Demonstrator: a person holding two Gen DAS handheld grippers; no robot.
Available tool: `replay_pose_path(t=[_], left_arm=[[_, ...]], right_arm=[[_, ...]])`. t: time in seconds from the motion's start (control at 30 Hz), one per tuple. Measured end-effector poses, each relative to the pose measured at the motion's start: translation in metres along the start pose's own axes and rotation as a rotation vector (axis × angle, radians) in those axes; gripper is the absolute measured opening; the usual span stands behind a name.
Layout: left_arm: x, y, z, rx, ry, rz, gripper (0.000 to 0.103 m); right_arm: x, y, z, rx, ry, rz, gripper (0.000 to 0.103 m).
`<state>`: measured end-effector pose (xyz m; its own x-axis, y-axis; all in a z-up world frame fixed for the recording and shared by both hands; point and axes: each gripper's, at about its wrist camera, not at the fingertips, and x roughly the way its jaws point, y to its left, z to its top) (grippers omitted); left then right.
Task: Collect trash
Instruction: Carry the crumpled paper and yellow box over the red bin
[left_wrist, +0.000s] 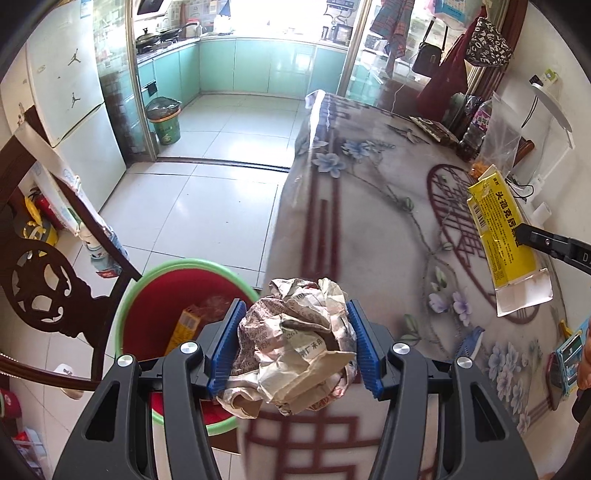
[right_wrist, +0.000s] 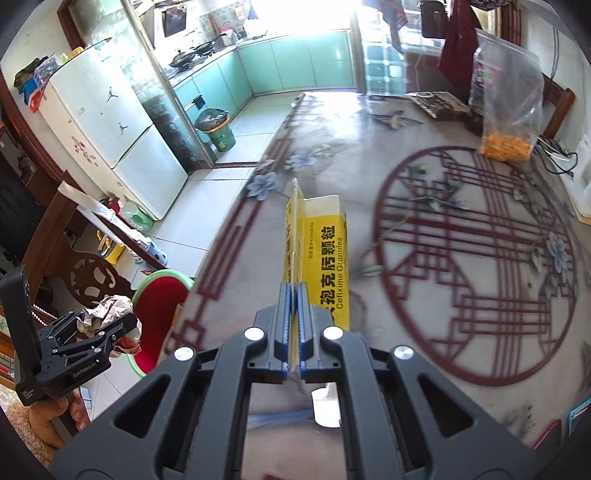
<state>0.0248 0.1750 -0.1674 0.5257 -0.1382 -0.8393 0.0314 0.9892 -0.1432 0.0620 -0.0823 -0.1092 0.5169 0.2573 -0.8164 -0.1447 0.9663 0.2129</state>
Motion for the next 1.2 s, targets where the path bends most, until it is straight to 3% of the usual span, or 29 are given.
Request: replay_pose_path(t=[0.27,0.73,1.2], left_arm=[[-0.003,0.037,-0.004,-0.003,0.004,0.002,0.053],[0.002,0.069,-0.01,-0.032,0.016,0.008,0.053],[0.0,0.11,-0.02,-0.111,0.03,0.05,0.053]], right_arm=[[0.008,0.045,-0.006,-0.021,0.002,0.013,0.004],[0.014,0.094,-0.009,-0.083,0.008,0.032,0.004],[0.037,0.144,-0.01,-0.167,0.058,0.087,0.004]])
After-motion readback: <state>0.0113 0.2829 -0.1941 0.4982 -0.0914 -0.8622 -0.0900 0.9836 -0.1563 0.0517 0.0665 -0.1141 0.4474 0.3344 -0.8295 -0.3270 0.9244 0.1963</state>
